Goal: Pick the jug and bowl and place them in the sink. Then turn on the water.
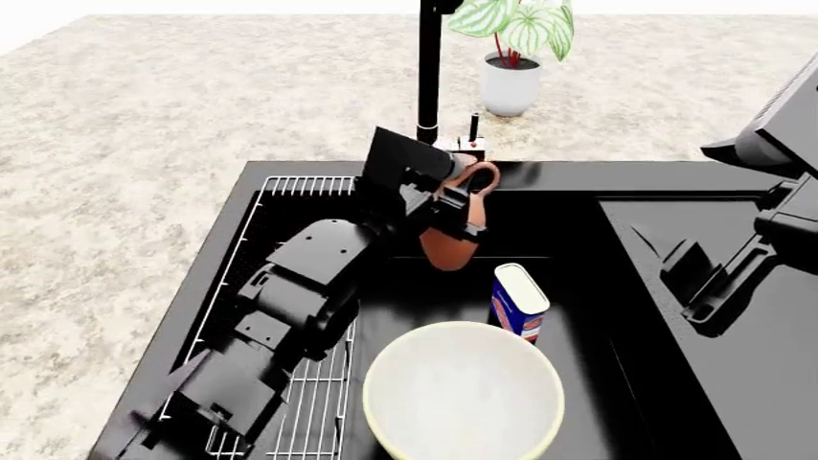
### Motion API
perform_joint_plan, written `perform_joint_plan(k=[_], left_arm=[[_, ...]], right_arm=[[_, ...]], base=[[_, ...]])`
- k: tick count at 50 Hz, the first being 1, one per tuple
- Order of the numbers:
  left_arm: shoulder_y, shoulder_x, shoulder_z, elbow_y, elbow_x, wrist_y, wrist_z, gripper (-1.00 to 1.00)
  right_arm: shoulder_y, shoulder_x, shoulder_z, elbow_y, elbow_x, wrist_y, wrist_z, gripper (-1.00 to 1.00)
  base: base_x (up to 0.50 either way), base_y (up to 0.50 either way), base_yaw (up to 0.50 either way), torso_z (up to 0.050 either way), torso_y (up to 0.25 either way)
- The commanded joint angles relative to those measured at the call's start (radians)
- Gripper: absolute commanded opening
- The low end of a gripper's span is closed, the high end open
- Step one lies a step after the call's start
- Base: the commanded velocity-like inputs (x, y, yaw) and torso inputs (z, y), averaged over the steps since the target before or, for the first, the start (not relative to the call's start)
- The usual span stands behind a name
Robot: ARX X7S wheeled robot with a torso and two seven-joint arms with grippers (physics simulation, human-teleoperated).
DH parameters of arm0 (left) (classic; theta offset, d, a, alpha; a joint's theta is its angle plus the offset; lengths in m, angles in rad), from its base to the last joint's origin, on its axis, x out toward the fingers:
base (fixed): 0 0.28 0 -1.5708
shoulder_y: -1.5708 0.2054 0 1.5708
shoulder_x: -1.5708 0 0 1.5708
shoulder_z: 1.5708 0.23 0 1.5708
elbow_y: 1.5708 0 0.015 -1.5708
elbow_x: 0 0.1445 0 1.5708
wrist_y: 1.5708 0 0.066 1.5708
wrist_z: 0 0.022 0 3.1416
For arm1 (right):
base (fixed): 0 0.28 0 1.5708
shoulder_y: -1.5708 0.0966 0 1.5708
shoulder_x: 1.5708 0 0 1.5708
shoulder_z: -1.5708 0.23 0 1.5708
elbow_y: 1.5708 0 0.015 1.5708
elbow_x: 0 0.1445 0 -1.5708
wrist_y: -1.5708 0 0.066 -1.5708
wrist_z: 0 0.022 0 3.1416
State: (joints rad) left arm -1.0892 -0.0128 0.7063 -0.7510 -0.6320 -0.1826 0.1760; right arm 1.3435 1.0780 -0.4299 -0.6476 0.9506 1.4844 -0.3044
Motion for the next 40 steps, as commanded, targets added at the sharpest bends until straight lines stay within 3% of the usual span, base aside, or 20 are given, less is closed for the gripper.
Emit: perform_joint_plan(k=[1, 28, 40], left_arm=[[-0.03, 0.01, 0.105, -0.096, -0.04, 0.151, 0.005, -1.0], [-0.07, 0.012, 0.489, -0.279, -0.295, 0.364, -0.024, -1.0], [-0.068, 0.012, 0.606, -0.286, -0.389, 0.398, -0.038, -1.0]], right_arm=[[-0.009, 0.01, 0.004, 0.0, 0.02, -0.008, 0.015, 1.0], [-0.014, 0.031, -0.005, 0.005, 0.057, -0.029, 0.043, 1.0], [-0.014, 0.04, -0.01, 0.007, 0.069, -0.038, 0.051, 1.0]], base=[[0.0, 0.0, 0.0, 0.0, 0.0], [0.0, 0.0, 0.0, 0.001, 0.002], [0.0, 0.0, 0.0, 0.0, 0.002]])
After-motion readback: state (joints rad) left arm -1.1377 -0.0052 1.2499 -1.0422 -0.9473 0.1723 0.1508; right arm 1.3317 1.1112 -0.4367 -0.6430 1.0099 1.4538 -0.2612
